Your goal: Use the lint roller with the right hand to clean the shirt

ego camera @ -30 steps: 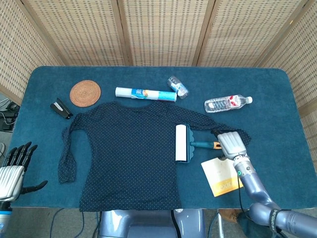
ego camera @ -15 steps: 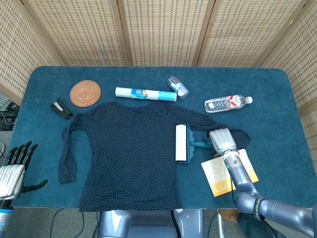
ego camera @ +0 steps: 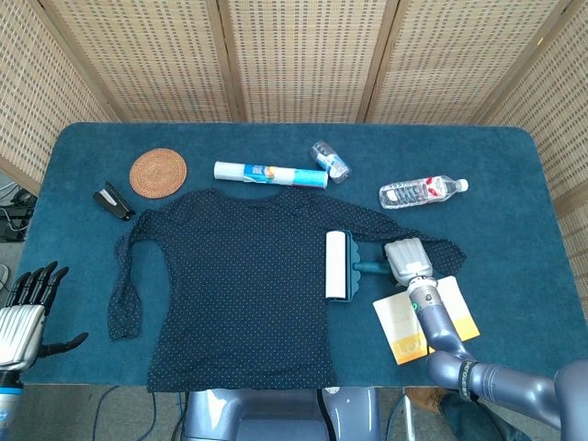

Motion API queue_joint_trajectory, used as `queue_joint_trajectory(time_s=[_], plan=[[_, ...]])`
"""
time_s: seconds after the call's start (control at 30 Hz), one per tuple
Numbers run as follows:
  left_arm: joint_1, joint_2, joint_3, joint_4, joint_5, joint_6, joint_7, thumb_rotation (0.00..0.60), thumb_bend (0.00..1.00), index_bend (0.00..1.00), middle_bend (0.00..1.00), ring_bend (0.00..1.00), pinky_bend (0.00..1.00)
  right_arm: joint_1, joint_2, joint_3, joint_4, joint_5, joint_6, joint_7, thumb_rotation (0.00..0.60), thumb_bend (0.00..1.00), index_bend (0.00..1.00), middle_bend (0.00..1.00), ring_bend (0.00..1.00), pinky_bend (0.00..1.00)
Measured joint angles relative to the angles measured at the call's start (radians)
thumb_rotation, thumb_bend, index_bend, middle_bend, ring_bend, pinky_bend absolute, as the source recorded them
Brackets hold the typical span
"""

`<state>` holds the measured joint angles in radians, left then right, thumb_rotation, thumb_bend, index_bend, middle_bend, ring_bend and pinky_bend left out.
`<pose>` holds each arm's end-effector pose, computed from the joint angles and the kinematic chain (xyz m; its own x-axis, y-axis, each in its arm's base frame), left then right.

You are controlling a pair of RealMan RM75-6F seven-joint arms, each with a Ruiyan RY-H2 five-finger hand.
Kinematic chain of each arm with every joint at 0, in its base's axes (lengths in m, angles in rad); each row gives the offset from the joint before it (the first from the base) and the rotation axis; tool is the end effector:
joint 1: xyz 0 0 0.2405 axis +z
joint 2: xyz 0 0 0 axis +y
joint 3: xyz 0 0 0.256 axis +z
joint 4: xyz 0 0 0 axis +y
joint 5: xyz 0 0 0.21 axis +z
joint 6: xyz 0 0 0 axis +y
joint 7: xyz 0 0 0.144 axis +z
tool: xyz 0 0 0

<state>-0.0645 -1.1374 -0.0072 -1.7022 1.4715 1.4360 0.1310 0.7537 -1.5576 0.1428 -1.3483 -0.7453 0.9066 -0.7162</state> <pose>-0.3037 0.1636 0.1342 0.4122 0.1121 0.9042 0.9086 0.0223 -0.4170 -0.2178 -0.3621 -0.0134 0.6618 -0.3533 0.6612 -0.7421 -0.1833 0.6448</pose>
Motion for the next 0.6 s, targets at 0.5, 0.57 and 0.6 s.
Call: queue_joint_trajectory(time_s=[0.5, 0.57, 0.6], plan=[[-0.006, -0.002, 0.003, 0.000, -0.014, -0.019, -0.001, 0.600, 0.00, 0.00, 0.00, 0.00, 0.00, 0.010, -0.035, -0.011, 0.041, -0.048, 0.063, 0.000, 0.600, 0.73, 0.71, 1.00, 1.00, 1.00], [-0.009, -0.002, 0.003, 0.000, -0.016, -0.023, -0.002, 0.600, 0.00, 0.00, 0.00, 0.00, 0.00, 0.013, -0.020, -0.009, 0.015, -0.066, 0.078, -0.003, 0.600, 0.73, 0.71, 1.00, 1.00, 1.00], [-0.010, -0.001, 0.004, 0.000, -0.015, -0.024, -0.003, 0.600, 0.00, 0.00, 0.00, 0.00, 0.00, 0.016, -0.013, -0.008, 0.003, -0.074, 0.084, -0.008, 0.600, 0.73, 0.71, 1.00, 1.00, 1.00]])
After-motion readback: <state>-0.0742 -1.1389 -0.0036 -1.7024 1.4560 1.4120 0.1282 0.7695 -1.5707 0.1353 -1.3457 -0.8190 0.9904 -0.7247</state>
